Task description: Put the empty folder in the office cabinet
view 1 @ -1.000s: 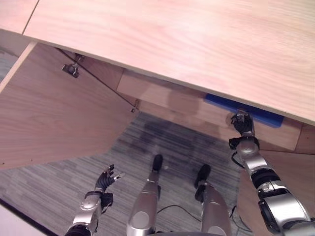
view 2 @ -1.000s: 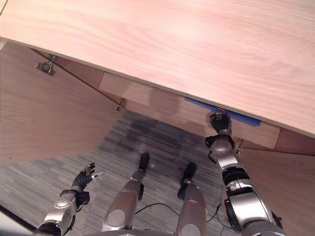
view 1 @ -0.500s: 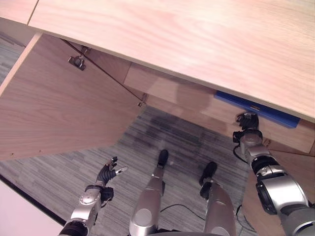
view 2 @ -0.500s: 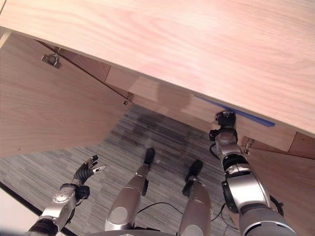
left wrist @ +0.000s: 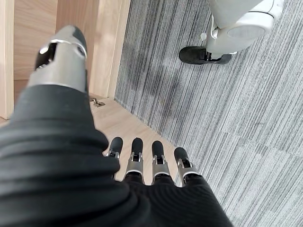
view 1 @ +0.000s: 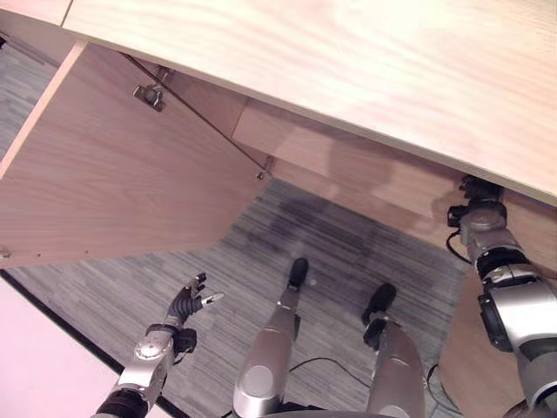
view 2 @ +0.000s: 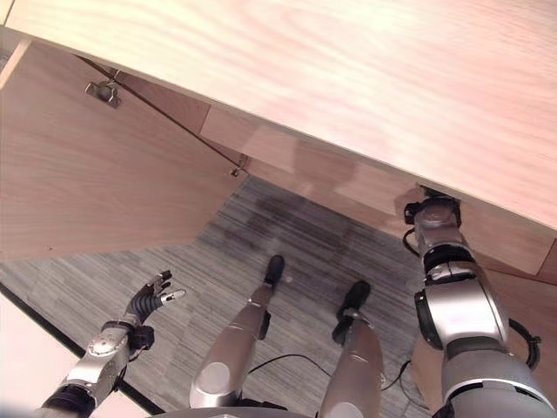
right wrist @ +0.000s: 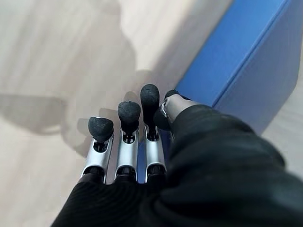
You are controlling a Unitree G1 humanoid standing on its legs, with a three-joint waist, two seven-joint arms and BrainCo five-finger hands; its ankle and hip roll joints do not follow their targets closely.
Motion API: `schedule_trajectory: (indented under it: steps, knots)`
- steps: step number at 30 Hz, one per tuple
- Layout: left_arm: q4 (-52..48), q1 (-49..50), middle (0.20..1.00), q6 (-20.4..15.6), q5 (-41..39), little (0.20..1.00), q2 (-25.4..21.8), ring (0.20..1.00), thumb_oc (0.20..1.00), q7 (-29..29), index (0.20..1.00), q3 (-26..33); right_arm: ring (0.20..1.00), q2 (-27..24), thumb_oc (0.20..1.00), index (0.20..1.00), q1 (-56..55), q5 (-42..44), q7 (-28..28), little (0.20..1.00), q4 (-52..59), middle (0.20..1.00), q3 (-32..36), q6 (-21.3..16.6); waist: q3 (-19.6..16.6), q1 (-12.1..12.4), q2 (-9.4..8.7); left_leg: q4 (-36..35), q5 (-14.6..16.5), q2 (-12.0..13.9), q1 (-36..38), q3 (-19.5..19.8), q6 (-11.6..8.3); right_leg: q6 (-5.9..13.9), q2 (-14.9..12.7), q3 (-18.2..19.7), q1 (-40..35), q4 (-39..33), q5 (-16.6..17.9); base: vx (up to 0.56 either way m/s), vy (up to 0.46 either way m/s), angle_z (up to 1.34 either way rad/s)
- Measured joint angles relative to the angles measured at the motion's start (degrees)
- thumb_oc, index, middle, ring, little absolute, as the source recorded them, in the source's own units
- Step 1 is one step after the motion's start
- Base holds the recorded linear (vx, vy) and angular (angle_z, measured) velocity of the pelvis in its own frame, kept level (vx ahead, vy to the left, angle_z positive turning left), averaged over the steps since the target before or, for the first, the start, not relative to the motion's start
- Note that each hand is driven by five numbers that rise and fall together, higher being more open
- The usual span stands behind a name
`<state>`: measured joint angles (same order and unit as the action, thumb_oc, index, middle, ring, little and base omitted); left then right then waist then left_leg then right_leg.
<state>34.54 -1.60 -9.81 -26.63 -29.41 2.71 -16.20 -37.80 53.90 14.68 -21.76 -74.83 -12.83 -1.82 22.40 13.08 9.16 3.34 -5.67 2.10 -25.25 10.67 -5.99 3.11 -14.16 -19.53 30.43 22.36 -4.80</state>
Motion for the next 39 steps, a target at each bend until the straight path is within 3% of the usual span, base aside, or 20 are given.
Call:
schedule_trajectory:
  steps: [14, 20, 24, 27, 28, 29, 30, 31, 33, 39]
  knots:
    - [-1.2, 0.2, 1.0, 0.0, -0.2, 1.0, -0.8, 1.0, 1.0, 1.9, 1.0, -1.9, 0.2, -1.8, 0.2, 0.2, 2.9, 4.0, 1.6, 0.2, -2.1, 0.2, -2.3, 1.3, 0.4, 0.1, 0.97, 0.0, -0.6, -0.8, -0.8, 0.6, 0.13, 0.17, -0.5, 0.0, 0.8, 0.7, 0.1, 0.0, -0.004, 0.02]
    - [-0.8, 0.2, 1.0, 0.2, -0.2, 1.0, 0.2, 1.0, 1.0, 1.8, 1.0, -1.5, 0.2, -0.2, 0.2, 0.2, -0.2, 5.2, 1.4, 0.2, 1.8, 0.2, 0.4, 0.4, 0.4, -0.2, 0.98, 0.1, -0.6, -0.8, -0.6, 0.6, 0.14, 0.16, -0.4, -0.1, 0.5, 0.5, 0.1, 0.0, 0.0, 0.0]
    - [0.8, 0.2, 1.0, 0.7, -0.1, 1.0, 2.9, 1.0, 1.0, 1.2, 1.0, 0.7, 0.2, 4.3, 0.2, 0.2, -11.1, 6.8, 0.0, 0.2, 17.9, 0.2, 5.1, -3.1, 0.4, -1.1, 0.85, 0.0, -0.5, -0.7, 0.3, 0.8, 0.24, 0.16, -0.3, -0.3, -0.8, 0.0, 0.1, 0.02, 0.017, 0.03]
    - [2.3, 0.5, 1.0, 1.0, 0.0, 1.0, 5.9, 1.0, 1.0, 0.2, 1.0, 4.2, 0.2, 10.3, 0.2, 0.2, -23.9, 6.0, -0.8, 0.2, 34.4, 0.2, 8.2, -5.4, 0.4, -2.0, 0.02, -0.1, -0.3, -0.7, 1.6, 0.8, 0.51, 0.17, -0.3, -0.3, -2.0, -0.1, 0.1, 0.01, 0.011, 0.0]
    - [2.9, 0.5, 1.0, 1.1, 0.0, 1.0, 6.4, 1.0, 1.0, 0.1, 1.0, 4.6, 1.0, 12.1, 1.0, 1.0, -26.5, 4.8, -0.9, 1.0, 34.4, 1.0, 7.0, -4.9, 0.0, -3.4, -0.79, -0.1, -0.1, -0.8, 2.0, 0.8, 0.66, 0.26, -0.3, -0.3, -2.6, -0.4, 0.0, 0.06, 0.059, -0.01]
    - [3.8, 0.5, 1.0, 1.1, 0.1, 1.0, 6.7, 1.0, 1.0, 0.0, 1.0, 5.1, 1.0, 12.9, 1.0, 1.0, -28.7, 4.1, -0.9, 1.0, 35.3, 1.0, 6.5, -5.1, -0.4, -4.1, -1.67, -0.1, -0.1, -0.8, 2.0, 0.7, 0.8, 0.29, -0.3, -0.3, -2.7, -0.5, 0.0, 0.11, 0.076, -0.03]
    - [6.5, 0.6, 1.0, 1.2, 0.4, 1.0, 6.9, 1.0, 1.0, -0.1, 1.0, 6.3, 1.0, 14.6, 1.0, 1.0, -36.5, 1.5, -0.6, 1.0, 42.1, 1.0, 6.8, -5.3, -1.8, -4.9, -4.19, -0.4, 0.0, -0.5, 2.6, 0.7, 0.9, 0.33, -0.2, -0.3, -3.4, -1.1, 0.1, 0.1, 0.078, -0.06]
    - [7.5, 0.7, 1.0, 1.3, 0.7, 1.0, 6.9, 1.0, 1.0, -0.1, 1.0, 6.8, 1.0, 14.5, 1.0, 1.0, -37.9, 1.3, -0.7, 1.0, 42.3, 1.0, 6.9, -5.2, -2.4, -5.3, -5.28, -0.5, 0.0, -0.4, 3.0, 0.5, 0.96, 0.35, -0.2, -0.2, -3.7, -1.3, 0.1, 0.12, 0.072, -0.03]
    - [10.8, 0.7, 1.0, 1.3, 1.2, 1.0, 8.2, 1.0, 1.0, 0.2, 1.0, 9.6, 1.0, 14.9, 1.0, 1.0, -43.1, -0.3, 0.7, 1.0, 47.1, 1.0, 10.0, -5.6, -3.0, -6.6, -6.31, -1.3, 0.5, -0.1, 5.5, 0.5, 0.99, 0.85, 0.2, -1.0, -6.9, -3.5, 0.4, 0.09, 0.072, 0.01]
    - [16.3, 4.8, 1.0, 1.9, 3.5, 1.0, 8.7, 1.0, 1.0, 0.7, 1.0, 10.2, 1.0, 17.2, 1.0, 1.0, -51.7, -2.6, 5.7, 1.0, 47.9, 1.0, 10.3, -6.9, -9.2, -8.9, -10.72, -3.4, 1.5, 0.4, 11.0, -1.6, 1.75, 1.97, 1.7, 0.0, -13.6, -10.6, 2.8, 0.06, 0.108, -0.16]
